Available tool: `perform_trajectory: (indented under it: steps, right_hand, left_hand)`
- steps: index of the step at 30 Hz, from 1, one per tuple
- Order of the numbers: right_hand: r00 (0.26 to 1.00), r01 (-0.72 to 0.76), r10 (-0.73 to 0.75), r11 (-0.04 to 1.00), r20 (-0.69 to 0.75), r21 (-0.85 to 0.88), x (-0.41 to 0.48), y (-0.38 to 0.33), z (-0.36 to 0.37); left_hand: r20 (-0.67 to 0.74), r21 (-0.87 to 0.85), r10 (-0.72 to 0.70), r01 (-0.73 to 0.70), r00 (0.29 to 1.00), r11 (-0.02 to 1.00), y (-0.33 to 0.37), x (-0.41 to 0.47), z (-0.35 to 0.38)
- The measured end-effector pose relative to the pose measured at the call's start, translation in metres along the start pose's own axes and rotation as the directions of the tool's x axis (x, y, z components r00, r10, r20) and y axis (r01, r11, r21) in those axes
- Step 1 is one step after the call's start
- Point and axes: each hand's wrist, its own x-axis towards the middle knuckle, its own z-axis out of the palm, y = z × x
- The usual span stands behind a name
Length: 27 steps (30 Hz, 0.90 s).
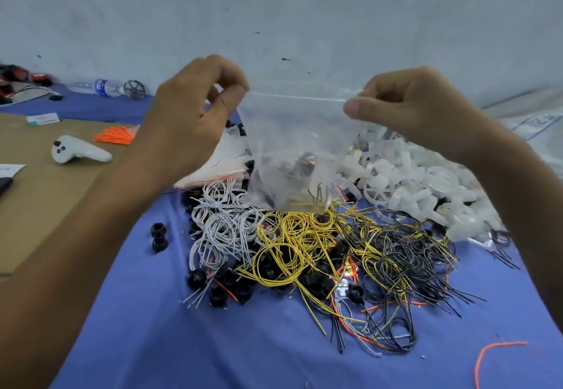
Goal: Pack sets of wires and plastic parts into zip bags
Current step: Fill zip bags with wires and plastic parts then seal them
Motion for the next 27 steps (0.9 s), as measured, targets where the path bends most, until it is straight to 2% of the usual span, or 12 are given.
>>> perform_trajectory:
  steps: [2, 6, 10, 14, 16, 19, 22, 27]
  right_hand:
    - [1.000, -0.014, 0.014, 0.997, 0.011, 0.072, -0.007, -0.006, 0.000]
    - [0.990, -0.103, 0.091, 0.988, 0.105, 0.114, -0.035, -0.002, 0.006]
    - [0.967, -0.122, 0.109, 0.992, 0.231, 0.040, -0.061, 0.010, 0.015]
    - [0.943, -0.184, 0.178, 0.983, 0.282, -0.007, -0.071, 0.012, 0.023]
    - [0.953, -0.141, 0.158, 0.987, 0.258, -0.083, -0.068, 0.006, 0.025]
    - [0.977, -0.009, 0.038, 0.991, 0.210, -0.136, -0.056, -0.015, 0.032]
    - [0.948, 0.121, -0.043, 0.965, 0.314, -0.233, -0.041, -0.041, 0.046]
    - [0.866, 0.209, 0.003, 0.906, 0.500, -0.368, -0.018, -0.064, 0.050]
  left_hand:
    - [0.032, -0.087, -0.025, 0.028, 0.999, 0.996, 0.005, -0.003, -0.001]
    - [0.108, -0.140, -0.066, 0.081, 0.992, 0.987, 0.005, -0.033, 0.009]
    - [0.119, -0.246, -0.146, 0.172, 0.982, 0.954, 0.005, -0.069, 0.024]
    - [0.096, -0.306, -0.237, 0.255, 0.967, 0.917, 0.008, -0.088, 0.038]
    - [0.077, -0.319, -0.250, 0.262, 0.965, 0.911, 0.010, -0.090, 0.041]
    - [0.071, -0.326, -0.234, 0.245, 0.970, 0.913, 0.018, -0.090, 0.043]
    - [0.100, -0.332, -0.187, 0.210, 0.977, 0.920, 0.029, -0.088, 0.045]
    - [0.114, -0.349, -0.187, 0.216, 0.976, 0.912, 0.036, -0.091, 0.044]
